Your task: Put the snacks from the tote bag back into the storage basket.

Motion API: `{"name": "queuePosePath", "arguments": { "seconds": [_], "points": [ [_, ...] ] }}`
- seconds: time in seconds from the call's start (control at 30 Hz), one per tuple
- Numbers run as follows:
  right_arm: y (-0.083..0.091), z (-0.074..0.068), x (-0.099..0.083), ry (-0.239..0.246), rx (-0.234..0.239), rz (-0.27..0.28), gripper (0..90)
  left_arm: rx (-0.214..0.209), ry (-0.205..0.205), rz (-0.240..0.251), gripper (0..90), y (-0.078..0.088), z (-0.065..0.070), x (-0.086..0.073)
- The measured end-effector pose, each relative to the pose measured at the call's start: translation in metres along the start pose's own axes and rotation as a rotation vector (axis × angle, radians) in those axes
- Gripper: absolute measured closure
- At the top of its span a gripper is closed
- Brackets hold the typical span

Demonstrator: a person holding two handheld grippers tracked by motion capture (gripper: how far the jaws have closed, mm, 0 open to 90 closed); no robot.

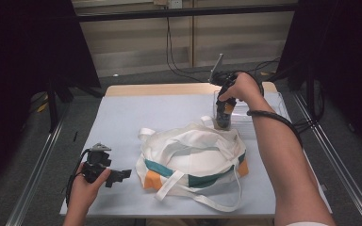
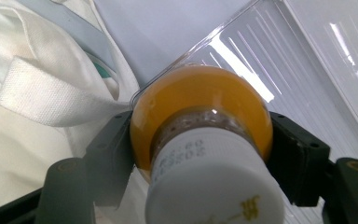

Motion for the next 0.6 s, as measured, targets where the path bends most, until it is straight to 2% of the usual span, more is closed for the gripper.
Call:
{"name": "queuePosePath", "arguments": {
  "seconds": [0.17, 0.27, 0.33, 0.37, 0.47, 0.6],
  "points": [
    [0.000, 0.001, -0.001, -0.005, 0.002, 0.015, 29.9, -0.004, 0.000, 0.001, 3.9, -0.001, 0.002, 0.001],
    [0.001, 0.001, -0.001, -0.008, 0.004, 0.026, 29.7, -0.001, 0.013, 0.011, 4.0, -0.001, 0.003, 0.002],
    [0.001, 0.000, -0.002, -0.012, 0.007, 0.031, 28.6, 0.006, -0.001, 0.002, 3.9, -0.001, 0.002, 0.000],
    [0.002, 0.000, -0.002, -0.018, 0.007, 0.035, 27.7, -0.009, -0.009, -0.015, 3.9, 0.001, 0.002, -0.001],
    [0.007, 0.001, -0.001, -0.029, 0.002, 0.055, 24.3, 0.010, 0.010, 0.008, 3.9, 0.000, 0.001, 0.000],
    [0.013, -0.001, -0.001, -0.045, 0.004, 0.068, 17.9, -0.006, 0.005, -0.003, 3.9, 0.002, 0.002, -0.001]
  ]
}}
Point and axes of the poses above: each handheld gripper's, and its own axes: y roughly backward along the jaws, x roughly out of its top, z roughly to its right, the point moved 9 cm from there along -y, roughly forward along the jaws
